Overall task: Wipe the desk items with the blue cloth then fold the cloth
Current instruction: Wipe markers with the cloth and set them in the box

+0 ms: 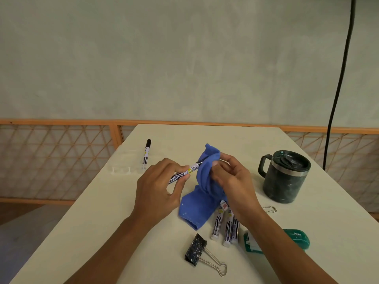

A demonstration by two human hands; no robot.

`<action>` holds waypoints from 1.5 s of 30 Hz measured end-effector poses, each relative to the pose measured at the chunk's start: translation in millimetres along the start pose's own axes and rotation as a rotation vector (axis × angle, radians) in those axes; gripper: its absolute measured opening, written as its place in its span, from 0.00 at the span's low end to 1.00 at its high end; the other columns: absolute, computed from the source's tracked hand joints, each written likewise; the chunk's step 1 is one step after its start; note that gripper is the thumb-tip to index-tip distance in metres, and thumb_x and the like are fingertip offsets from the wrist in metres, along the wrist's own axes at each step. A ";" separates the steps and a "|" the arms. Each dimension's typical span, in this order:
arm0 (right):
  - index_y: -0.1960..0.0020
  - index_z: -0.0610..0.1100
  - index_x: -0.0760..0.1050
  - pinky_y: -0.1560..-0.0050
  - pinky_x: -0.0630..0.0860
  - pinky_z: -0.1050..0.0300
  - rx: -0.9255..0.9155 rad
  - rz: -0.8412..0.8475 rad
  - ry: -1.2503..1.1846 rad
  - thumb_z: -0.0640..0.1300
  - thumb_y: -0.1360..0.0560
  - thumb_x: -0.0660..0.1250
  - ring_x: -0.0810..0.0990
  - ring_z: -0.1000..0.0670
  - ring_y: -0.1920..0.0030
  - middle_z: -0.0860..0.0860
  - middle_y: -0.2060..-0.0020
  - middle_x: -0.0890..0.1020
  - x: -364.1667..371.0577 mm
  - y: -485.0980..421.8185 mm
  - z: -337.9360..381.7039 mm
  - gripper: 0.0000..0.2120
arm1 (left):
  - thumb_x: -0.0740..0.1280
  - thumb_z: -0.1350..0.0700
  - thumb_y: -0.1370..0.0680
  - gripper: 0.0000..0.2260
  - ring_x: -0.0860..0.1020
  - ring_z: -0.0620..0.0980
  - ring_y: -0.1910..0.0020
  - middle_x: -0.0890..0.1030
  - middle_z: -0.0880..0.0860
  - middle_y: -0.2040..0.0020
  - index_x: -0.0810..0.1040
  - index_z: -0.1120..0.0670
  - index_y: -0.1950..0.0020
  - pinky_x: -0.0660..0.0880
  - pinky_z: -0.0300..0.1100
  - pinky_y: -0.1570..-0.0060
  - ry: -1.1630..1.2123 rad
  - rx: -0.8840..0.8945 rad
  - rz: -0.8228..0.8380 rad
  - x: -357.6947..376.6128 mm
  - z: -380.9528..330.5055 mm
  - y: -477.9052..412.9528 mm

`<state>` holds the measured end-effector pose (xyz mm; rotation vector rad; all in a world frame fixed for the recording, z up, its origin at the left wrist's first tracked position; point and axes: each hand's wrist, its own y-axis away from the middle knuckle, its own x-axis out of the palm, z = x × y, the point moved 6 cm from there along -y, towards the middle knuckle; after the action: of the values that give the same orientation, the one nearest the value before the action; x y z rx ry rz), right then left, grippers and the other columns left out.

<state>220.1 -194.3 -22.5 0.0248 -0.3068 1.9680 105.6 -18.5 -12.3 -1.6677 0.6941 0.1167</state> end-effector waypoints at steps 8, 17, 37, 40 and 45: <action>0.42 0.46 0.85 0.49 0.83 0.63 -0.060 -0.101 0.081 0.39 0.21 0.75 0.89 0.55 0.49 0.55 0.52 0.90 -7.0 -1.2 -1.1 0.08 | 0.78 0.57 0.20 0.06 0.80 0.49 0.55 0.83 0.45 0.50 0.86 0.52 0.44 0.75 0.50 0.60 -0.030 0.078 0.050 5.8 -11.4 -1.0; 0.48 0.49 0.85 0.51 0.82 0.62 -0.122 -0.178 0.182 0.35 0.18 0.70 0.89 0.55 0.51 0.56 0.55 0.89 -18.9 -8.6 -0.5 0.10 | 0.76 0.47 0.20 0.03 0.80 0.50 0.60 0.85 0.42 0.56 0.89 0.43 0.47 0.73 0.37 0.62 0.270 -0.306 0.245 11.7 17.1 2.5; 0.47 0.51 0.83 0.57 0.81 0.63 -0.150 -0.217 0.339 0.45 0.17 0.70 0.86 0.60 0.57 0.60 0.60 0.87 -21.6 -9.9 1.0 0.03 | 0.78 0.46 0.20 0.06 0.78 0.47 0.61 0.82 0.40 0.55 0.88 0.45 0.46 0.71 0.32 0.60 0.182 -0.214 0.172 6.9 2.1 0.1; 0.44 0.49 0.80 0.63 0.78 0.62 -0.095 -0.272 0.308 0.47 0.15 0.66 0.84 0.55 0.61 0.54 0.64 0.86 -26.5 -11.3 -3.0 0.04 | 0.78 0.46 0.21 0.07 0.78 0.47 0.61 0.81 0.38 0.55 0.88 0.46 0.46 0.73 0.35 0.60 0.167 -0.201 0.149 8.0 -0.3 -2.3; 0.41 0.46 0.78 0.47 0.83 0.42 0.038 -0.220 0.035 0.50 0.13 0.64 0.87 0.46 0.52 0.48 0.57 0.88 -26.6 -9.2 -10.3 0.08 | 0.78 0.47 0.20 0.05 0.77 0.47 0.62 0.81 0.40 0.56 0.87 0.45 0.47 0.74 0.41 0.62 0.127 -0.204 0.099 2.7 7.4 -1.5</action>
<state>240.6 -212.5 -34.8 0.0464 -0.2332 1.7540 110.8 -12.6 -13.9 -1.8479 0.8855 0.1573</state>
